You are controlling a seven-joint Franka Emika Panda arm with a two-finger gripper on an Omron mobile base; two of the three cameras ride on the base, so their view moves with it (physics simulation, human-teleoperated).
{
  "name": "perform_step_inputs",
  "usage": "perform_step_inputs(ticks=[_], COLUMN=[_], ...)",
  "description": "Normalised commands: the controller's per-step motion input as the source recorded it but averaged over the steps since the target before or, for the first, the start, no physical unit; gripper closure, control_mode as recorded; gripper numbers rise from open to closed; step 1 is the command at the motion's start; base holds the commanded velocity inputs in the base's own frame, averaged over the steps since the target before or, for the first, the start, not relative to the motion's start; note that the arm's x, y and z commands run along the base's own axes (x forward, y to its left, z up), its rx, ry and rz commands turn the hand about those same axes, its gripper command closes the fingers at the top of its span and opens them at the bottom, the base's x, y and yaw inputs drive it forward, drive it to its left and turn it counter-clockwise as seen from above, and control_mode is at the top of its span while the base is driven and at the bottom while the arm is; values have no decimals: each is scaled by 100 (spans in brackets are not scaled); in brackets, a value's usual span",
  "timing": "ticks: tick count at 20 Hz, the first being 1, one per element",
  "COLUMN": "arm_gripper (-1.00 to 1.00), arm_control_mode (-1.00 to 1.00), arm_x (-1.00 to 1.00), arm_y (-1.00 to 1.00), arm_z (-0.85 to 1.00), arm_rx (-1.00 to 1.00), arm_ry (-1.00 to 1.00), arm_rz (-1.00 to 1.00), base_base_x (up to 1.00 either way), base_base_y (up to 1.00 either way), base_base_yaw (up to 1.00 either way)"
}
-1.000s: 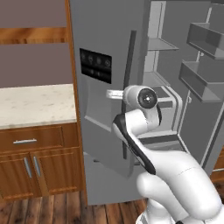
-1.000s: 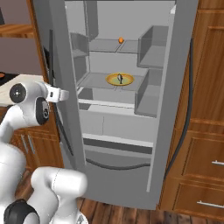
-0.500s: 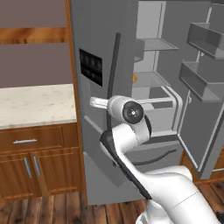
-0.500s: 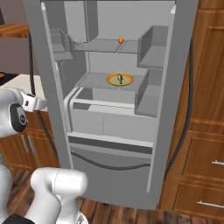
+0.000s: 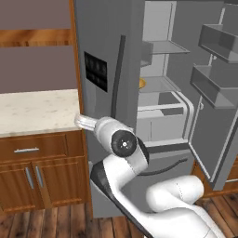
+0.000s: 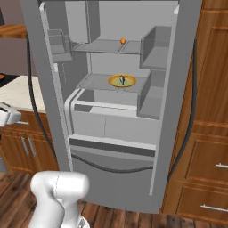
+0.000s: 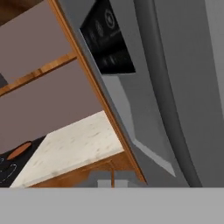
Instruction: Retrieve the fish from the fridge and place it on the saucepan with marinade on the stove.
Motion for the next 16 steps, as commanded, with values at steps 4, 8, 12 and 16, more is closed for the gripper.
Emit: perform_step_inputs(ticks=[4, 8, 12, 16], arm_gripper=[100, 100, 100, 100], arm_control_mode=[-100, -100, -100, -100], arm_x=[-44, -93, -59, -11], arm_y=[23, -43, -93, -100], arm_z=[2, 22, 33, 27], arm_rx=[1, 0, 0, 3], arm_ry=[0, 0, -1, 0], arm_rz=[0, 0, 0, 0], base_base_x=[0, 0, 0, 0], base_base_y=[0, 0, 0, 0], base_base_yaw=[0, 0, 0, 0])
